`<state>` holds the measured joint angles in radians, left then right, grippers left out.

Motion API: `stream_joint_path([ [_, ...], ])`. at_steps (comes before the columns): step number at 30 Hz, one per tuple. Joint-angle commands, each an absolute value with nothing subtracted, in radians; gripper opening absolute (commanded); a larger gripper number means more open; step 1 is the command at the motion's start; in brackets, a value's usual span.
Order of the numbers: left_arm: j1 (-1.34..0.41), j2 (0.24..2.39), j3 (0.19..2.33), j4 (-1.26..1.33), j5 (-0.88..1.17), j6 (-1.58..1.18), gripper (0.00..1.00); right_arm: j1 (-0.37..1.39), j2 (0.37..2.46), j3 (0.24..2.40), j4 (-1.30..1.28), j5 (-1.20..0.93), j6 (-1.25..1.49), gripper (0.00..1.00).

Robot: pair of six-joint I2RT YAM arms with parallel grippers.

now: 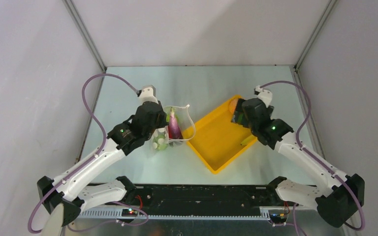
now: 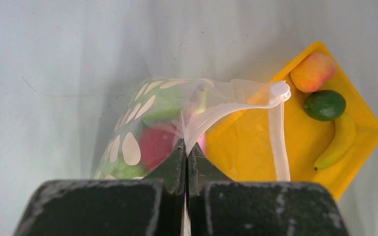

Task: Place the food in the zip-top bag and seal the zipper
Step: Pick up the fake fruit from the bin.

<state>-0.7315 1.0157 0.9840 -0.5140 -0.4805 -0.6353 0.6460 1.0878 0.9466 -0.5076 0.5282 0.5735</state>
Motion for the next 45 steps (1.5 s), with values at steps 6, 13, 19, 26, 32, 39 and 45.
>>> stream_joint_path([
  [6, -0.728, 1.024, 0.97, -0.427, -0.455, -0.577, 0.0, 0.401, 1.161, 0.974, -0.746, 0.348, 0.314, 0.99],
  [13, -0.727, 1.011, 0.945, -0.393, -0.419, -0.564, 0.0, 0.361, 1.276, 0.982, -0.633, 0.326, 0.066, 0.94],
  [19, -0.72, 1.014, 0.945, -0.401, -0.452, -0.556, 0.0, 0.352, 1.363, 0.993, -0.592, 0.355, 0.048, 0.89],
  [26, -0.716, 1.016, 0.952, -0.415, -0.464, -0.554, 0.0, 0.341, 1.466, 0.996, -0.556, 0.366, 0.064, 0.81],
  [32, -0.714, 1.011, 0.961, -0.419, -0.465, -0.554, 0.0, 0.293, 1.512, 0.997, -0.516, 0.352, 0.102, 0.76],
  [39, -0.715, 1.0, 0.966, -0.419, -0.455, -0.557, 0.0, 0.27, 1.578, 0.997, -0.485, 0.333, 0.145, 0.73],
  [45, -0.714, 0.999, 0.989, -0.429, -0.432, -0.557, 0.0, 0.242, 1.629, 0.996, -0.468, 0.326, 0.191, 0.72],
])
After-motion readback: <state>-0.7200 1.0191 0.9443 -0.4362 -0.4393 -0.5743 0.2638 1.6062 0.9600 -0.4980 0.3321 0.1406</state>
